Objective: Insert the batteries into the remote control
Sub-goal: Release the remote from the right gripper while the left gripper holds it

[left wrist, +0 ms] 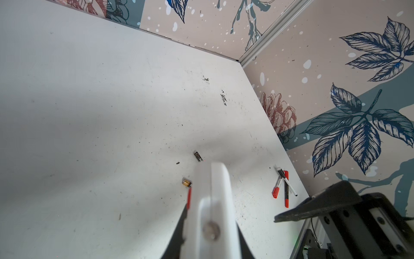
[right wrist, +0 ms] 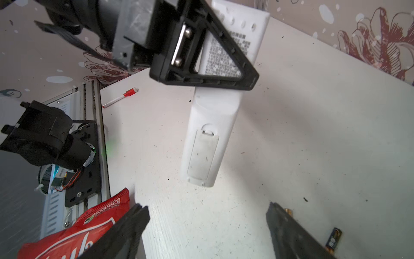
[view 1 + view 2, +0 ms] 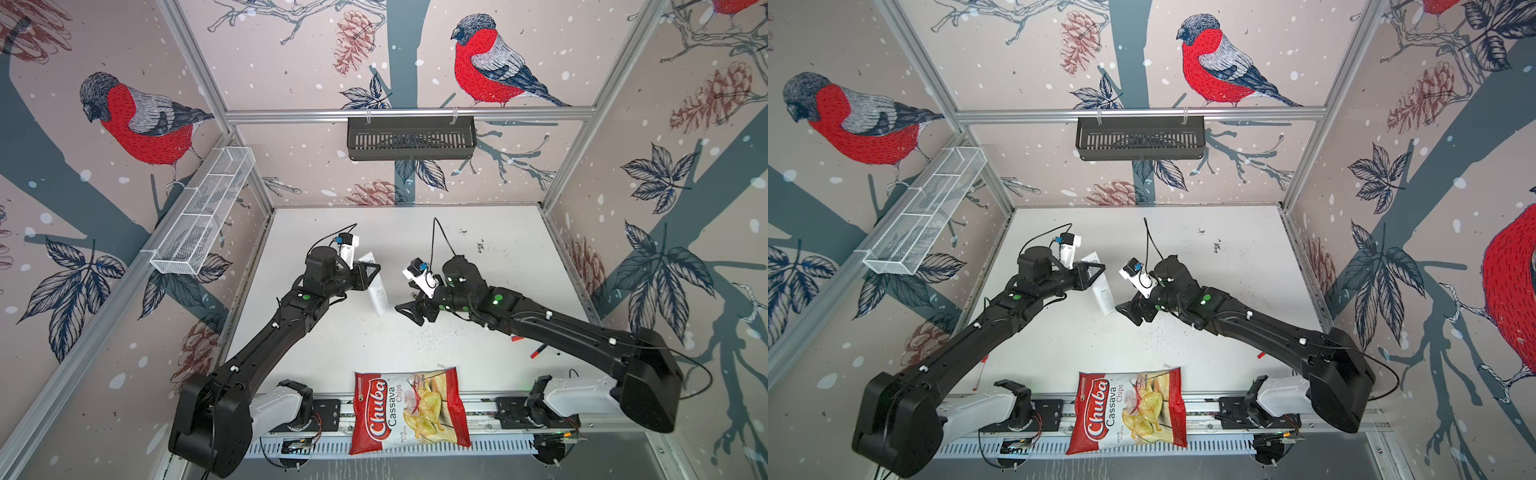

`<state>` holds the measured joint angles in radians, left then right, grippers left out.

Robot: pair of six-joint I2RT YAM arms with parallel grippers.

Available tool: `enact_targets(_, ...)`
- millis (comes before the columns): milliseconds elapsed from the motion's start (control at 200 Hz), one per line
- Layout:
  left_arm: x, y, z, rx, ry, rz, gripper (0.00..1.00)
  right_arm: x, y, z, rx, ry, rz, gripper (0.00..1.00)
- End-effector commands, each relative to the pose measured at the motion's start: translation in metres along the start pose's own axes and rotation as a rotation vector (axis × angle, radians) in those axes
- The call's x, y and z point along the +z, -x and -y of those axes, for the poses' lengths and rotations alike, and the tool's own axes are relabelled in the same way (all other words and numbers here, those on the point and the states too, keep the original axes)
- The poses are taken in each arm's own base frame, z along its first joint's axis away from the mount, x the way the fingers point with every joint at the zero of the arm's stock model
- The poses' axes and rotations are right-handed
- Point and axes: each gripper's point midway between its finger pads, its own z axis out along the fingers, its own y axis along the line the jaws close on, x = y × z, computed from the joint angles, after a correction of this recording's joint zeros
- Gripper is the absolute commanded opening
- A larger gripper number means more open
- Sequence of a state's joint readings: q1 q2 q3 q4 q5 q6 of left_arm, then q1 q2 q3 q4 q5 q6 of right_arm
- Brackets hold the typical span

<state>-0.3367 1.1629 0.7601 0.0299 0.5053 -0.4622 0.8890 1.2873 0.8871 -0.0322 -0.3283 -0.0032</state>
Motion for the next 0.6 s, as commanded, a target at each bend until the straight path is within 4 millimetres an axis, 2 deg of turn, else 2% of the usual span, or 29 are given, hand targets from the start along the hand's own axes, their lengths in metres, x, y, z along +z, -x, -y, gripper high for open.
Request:
enact_targets(0, 0.000, -0.010, 0.012, 0.029, -0.058, -0.091, 0.07, -0.007, 0.007, -0.010, -0.147, 0.033, 0.072, 0.90)
enact_targets(35, 0.000, -0.014, 0.014, 0.037, -0.077, -0.120, 0.07, -0.012, 0.011, -0.012, -0.190, 0.024, 0.101, 0.91)
enact_targets(90, 0.000, -0.018, 0.018, 0.045, -0.095, -0.162, 0.07, -0.014, 0.005, -0.013, -0.249, 0.014, 0.130, 0.92)
enact_targets(210, -0.001, -0.028, 0.018, 0.052, -0.098, -0.222, 0.06, -0.017, 0.003, -0.021, -0.374, 0.011, 0.216, 1.00)
enact_targets(275, -0.004, -0.031, 0.020, 0.065, -0.110, -0.239, 0.06, -0.015, 0.006, -0.023, -0.411, 0.016, 0.240, 1.00)
enact_targets(545, -0.008, -0.032, 0.024, 0.072, -0.139, -0.234, 0.01, 0.006, 0.008, -0.053, -0.588, -0.021, 0.290, 1.00)
enact_targets(560, -0.008, -0.032, 0.024, 0.069, -0.140, -0.234, 0.00, 0.013, 0.002, -0.053, -0.590, -0.020, 0.269, 1.00)
enact_targets(595, -0.009, -0.030, 0.023, 0.066, -0.132, -0.225, 0.00, 0.018, 0.003, -0.051, -0.583, -0.037, 0.261, 1.00)
